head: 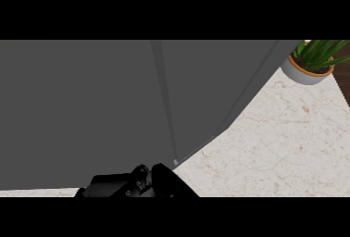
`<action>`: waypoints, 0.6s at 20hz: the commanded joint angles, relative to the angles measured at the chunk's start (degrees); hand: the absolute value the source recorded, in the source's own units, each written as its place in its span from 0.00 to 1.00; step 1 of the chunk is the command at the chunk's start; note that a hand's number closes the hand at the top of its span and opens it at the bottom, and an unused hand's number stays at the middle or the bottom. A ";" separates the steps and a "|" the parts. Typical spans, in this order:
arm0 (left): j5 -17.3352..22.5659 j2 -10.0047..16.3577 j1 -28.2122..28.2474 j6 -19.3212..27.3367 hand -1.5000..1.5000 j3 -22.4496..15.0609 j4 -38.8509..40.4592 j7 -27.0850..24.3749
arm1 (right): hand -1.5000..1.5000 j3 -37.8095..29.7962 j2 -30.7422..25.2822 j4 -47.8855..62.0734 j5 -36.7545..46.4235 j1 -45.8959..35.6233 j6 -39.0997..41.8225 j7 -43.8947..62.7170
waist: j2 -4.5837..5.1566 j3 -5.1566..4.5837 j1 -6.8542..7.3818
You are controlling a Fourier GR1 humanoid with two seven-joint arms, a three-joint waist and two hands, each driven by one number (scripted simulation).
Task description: Pick up the wine, place it into the cabinet and close the cabinet
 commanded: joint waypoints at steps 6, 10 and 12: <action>-1.03 -1.51 -0.27 -0.49 0.00 2.27 1.00 0.86 | 1.00 -10.80 3.19 26.57 -8.56 -21.39 -0.15 -9.36 | -0.09 0.12 -0.35; -2.54 -3.65 -4.68 1.89 0.00 0.00 3.35 1.86 | 1.00 -13.37 3.22 38.04 -5.76 -28.88 2.73 -12.07 | 0.29 0.08 -1.19; -5.14 -4.85 1.87 0.26 0.00 -0.07 0.46 -0.57 | 1.00 -15.36 3.23 38.59 -5.53 -28.02 3.58 -12.88 | -0.24 0.15 -1.06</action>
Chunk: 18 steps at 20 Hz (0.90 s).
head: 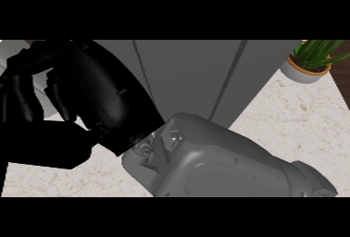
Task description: Pick up the wine, place it into the cabinet and close the cabinet
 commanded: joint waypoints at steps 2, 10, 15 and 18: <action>-0.22 -1.16 -0.46 -1.31 0.00 2.73 1.74 0.10 | 1.00 -6.70 0.15 9.90 0.00 -3.48 4.13 -3.94 | -0.10 0.06 -0.85; -2.84 -2.98 -1.93 -2.09 0.00 1.30 2.70 2.22 | 1.00 -13.07 -2.08 21.98 -3.12 -2.59 13.19 -14.27 | 0.05 0.07 -1.18; -1.46 -2.29 -0.49 -2.33 0.00 3.42 0.43 3.66 | 1.00 -14.45 -2.40 28.32 -1.69 -2.92 13.59 -18.74 | 0.24 0.05 -0.19; -4.09 -3.49 -2.47 -0.69 0.00 1.14 0.51 3.36 | 1.00 -14.65 -4.12 30.07 -0.18 -4.39 14.13 -19.28 | 0.37 0.03 -0.50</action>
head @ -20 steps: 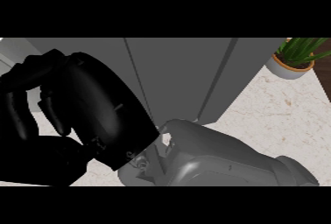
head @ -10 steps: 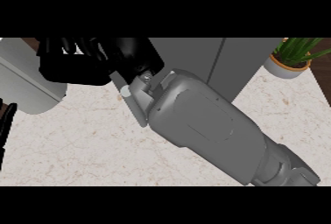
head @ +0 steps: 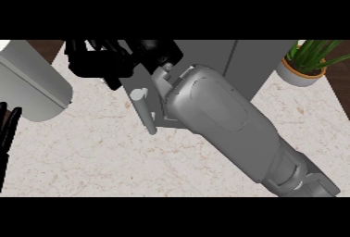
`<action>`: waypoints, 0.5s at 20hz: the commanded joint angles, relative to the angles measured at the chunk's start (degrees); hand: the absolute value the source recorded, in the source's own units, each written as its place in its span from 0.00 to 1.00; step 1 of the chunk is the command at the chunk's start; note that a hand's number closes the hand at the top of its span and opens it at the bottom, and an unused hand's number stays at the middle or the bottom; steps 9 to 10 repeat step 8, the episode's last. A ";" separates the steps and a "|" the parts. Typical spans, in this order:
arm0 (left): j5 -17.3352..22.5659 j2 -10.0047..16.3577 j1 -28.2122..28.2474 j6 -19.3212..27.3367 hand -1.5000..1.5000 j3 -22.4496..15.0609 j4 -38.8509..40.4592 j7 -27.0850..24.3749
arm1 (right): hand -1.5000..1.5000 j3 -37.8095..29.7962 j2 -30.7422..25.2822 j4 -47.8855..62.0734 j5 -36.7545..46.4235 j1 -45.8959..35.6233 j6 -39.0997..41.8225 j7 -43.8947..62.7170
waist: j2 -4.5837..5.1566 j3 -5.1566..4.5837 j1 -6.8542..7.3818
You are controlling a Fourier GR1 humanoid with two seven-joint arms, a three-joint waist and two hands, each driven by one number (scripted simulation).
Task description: Pick up the wine, place it into the cabinet and close the cabinet
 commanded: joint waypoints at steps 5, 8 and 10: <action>-0.61 -0.62 -0.84 -0.07 0.00 -0.51 0.51 0.94 | 1.00 -3.84 -6.46 10.62 2.83 0.44 1.70 -4.33 | 2.50 0.34 -0.05; -2.16 -1.46 -1.77 1.44 0.00 -1.53 0.06 0.83 | 1.00 -4.11 -6.38 10.94 2.85 1.01 2.27 -6.07 | 2.57 0.38 -0.04; -2.16 -1.46 -1.77 1.44 0.00 -1.53 0.06 0.83 | 1.00 -4.11 -6.38 10.94 2.85 1.01 2.27 -6.07 | 2.57 0.38 -0.04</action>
